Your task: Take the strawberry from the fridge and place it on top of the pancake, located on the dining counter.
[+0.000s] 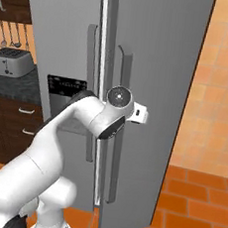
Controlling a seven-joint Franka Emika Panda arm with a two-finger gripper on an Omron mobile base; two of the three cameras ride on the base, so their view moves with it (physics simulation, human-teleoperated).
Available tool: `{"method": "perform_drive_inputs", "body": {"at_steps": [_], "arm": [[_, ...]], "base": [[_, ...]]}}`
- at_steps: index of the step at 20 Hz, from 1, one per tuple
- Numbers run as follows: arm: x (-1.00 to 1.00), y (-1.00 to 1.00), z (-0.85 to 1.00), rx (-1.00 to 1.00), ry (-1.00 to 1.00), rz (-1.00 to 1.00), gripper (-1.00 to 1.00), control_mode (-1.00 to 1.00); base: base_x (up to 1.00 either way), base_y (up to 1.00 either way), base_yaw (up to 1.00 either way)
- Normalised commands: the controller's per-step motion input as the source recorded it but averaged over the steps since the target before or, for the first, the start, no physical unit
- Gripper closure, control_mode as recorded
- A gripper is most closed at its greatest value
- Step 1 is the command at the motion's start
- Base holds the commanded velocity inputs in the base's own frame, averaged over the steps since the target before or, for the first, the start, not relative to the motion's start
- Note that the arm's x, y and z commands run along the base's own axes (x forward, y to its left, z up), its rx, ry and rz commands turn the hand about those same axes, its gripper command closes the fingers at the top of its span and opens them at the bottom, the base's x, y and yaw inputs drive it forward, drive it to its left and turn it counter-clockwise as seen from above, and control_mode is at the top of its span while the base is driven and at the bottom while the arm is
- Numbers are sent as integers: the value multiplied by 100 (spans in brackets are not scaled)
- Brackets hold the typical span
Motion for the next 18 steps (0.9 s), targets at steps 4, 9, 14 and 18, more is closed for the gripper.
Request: {"method": "perform_drive_inputs", "body": {"at_steps": [4, 9, 14, 18], "arm": [[-90, -99, 4, 14, 4, 0, -100, -100], [-86, -46, 44, 7, -1, 0, -100, -100], [-96, 24, 50, -1, -1, 0, -100, -100], [-19, 96, 16, -33, 6, -3, -100, -100]], "base": [[0, 0, 0], [0, 0, 0], [0, 0, 0], [0, 0, 0]]}}
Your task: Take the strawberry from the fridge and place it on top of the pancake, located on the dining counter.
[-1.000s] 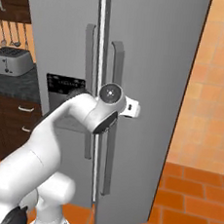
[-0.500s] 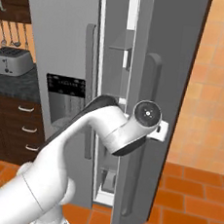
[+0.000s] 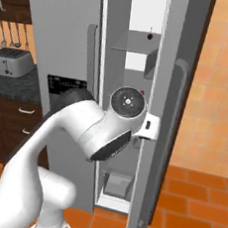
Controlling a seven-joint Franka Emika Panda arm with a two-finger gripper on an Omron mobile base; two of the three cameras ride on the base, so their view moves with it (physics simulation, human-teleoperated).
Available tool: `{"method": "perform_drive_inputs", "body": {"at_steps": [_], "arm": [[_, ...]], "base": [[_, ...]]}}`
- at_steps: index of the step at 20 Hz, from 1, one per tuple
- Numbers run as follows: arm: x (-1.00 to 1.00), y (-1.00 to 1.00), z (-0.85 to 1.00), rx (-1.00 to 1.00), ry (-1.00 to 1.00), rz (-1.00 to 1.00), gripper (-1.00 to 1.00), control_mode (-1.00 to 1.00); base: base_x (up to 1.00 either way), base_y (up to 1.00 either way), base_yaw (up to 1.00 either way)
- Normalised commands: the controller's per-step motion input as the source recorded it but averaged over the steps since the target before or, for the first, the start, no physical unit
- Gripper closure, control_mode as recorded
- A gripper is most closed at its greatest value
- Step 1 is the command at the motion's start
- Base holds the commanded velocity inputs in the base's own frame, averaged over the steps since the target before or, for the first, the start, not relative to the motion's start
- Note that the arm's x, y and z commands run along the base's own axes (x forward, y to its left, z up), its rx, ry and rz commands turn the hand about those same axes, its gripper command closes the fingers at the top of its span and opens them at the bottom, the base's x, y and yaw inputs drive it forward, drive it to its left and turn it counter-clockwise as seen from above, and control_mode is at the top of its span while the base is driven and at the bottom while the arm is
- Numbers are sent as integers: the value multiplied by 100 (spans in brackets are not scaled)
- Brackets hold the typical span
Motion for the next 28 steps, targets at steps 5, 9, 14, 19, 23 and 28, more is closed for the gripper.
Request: {"method": "perform_drive_inputs", "body": {"at_steps": [5, 9, 14, 19, 23, 28], "arm": [[68, 76, -33, -56, 28, -15, -100, -100], [100, 21, -66, -66, 40, -13, -100, -100], [100, -11, -61, -55, 40, -14, -100, -100], [91, -56, -59, -28, 27, -12, -100, -100], [69, -61, -26, -18, 15, -9, -100, -100], [20, -75, -2, -8, 13, -13, -100, -100]], "base": [[0, 0, 0], [0, 0, 0], [0, 0, 0], [0, 0, 0], [0, 0, 0], [0, 0, 0]]}}
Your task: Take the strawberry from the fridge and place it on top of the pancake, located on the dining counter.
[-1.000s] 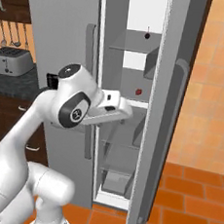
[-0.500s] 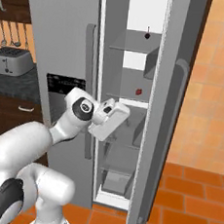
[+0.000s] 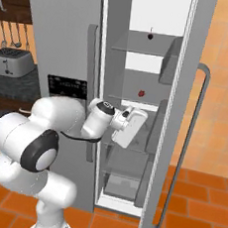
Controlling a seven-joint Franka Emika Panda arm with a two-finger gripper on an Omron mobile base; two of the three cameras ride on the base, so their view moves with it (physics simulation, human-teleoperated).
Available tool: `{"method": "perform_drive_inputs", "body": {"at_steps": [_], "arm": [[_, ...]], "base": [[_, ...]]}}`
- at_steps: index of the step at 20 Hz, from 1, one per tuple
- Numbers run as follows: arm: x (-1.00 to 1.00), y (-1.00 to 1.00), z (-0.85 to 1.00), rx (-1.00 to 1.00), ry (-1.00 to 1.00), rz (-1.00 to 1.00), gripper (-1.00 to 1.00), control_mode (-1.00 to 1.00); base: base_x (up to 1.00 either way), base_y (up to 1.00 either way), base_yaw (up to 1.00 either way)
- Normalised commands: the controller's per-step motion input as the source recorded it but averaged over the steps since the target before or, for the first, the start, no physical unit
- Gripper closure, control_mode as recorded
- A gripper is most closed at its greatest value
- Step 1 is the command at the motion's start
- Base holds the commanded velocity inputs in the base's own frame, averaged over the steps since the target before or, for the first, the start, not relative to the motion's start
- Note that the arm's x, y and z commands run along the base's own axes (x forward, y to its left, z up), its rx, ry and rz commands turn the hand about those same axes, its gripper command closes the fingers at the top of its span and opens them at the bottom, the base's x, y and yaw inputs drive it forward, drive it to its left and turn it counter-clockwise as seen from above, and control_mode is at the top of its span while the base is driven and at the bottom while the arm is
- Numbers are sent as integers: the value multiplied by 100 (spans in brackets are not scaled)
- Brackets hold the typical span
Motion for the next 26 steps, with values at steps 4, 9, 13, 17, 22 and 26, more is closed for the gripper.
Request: {"method": "perform_drive_inputs", "body": {"at_steps": [4, 9, 13, 17, 22, 26], "arm": [[3, -60, 1, 0, 8, -12, -100, -100], [-3, -16, 14, 13, 0, 0, -100, -100], [-5, 55, 18, 24, -1, 0, -100, -100], [-8, 84, 5, 43, -14, 0, -100, -100], [-23, 100, 0, 64, -23, 2, -100, -100], [-72, 100, 25, 58, -24, 6, -100, -100]], "base": [[0, 0, 0], [0, 0, 0], [0, 0, 0], [0, 0, 0], [0, 0, 0], [0, 0, 0]]}}
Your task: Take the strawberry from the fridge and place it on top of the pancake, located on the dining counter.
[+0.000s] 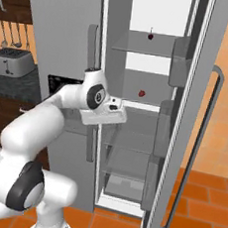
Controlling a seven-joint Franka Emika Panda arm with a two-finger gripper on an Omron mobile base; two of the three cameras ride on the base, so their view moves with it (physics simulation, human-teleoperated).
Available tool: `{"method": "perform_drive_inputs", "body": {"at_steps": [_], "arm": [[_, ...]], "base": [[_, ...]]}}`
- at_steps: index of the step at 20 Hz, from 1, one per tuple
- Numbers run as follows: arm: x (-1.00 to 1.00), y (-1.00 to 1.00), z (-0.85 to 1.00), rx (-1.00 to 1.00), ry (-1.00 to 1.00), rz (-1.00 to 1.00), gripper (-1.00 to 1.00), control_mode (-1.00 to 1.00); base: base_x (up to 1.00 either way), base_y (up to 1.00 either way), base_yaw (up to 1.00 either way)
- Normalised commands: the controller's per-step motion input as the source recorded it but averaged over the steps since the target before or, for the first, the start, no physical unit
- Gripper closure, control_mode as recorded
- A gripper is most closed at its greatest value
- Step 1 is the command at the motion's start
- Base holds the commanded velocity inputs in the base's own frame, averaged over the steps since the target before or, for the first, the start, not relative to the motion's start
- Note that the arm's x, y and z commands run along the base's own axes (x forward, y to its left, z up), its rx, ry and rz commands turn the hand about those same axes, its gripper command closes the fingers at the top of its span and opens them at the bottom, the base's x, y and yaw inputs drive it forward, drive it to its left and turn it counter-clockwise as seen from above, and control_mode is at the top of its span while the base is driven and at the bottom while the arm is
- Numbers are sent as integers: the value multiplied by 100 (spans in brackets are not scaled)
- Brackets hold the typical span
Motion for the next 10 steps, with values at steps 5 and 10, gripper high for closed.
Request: {"method": "perform_drive_inputs", "body": {"at_steps": [5, 10], "arm": [[-94, 67, 79, 28, -21, 2, -100, -100], [-90, 59, 63, 7, -12, -7, -100, -100]], "base": [[0, 0, 0], [0, 0, 0]]}}
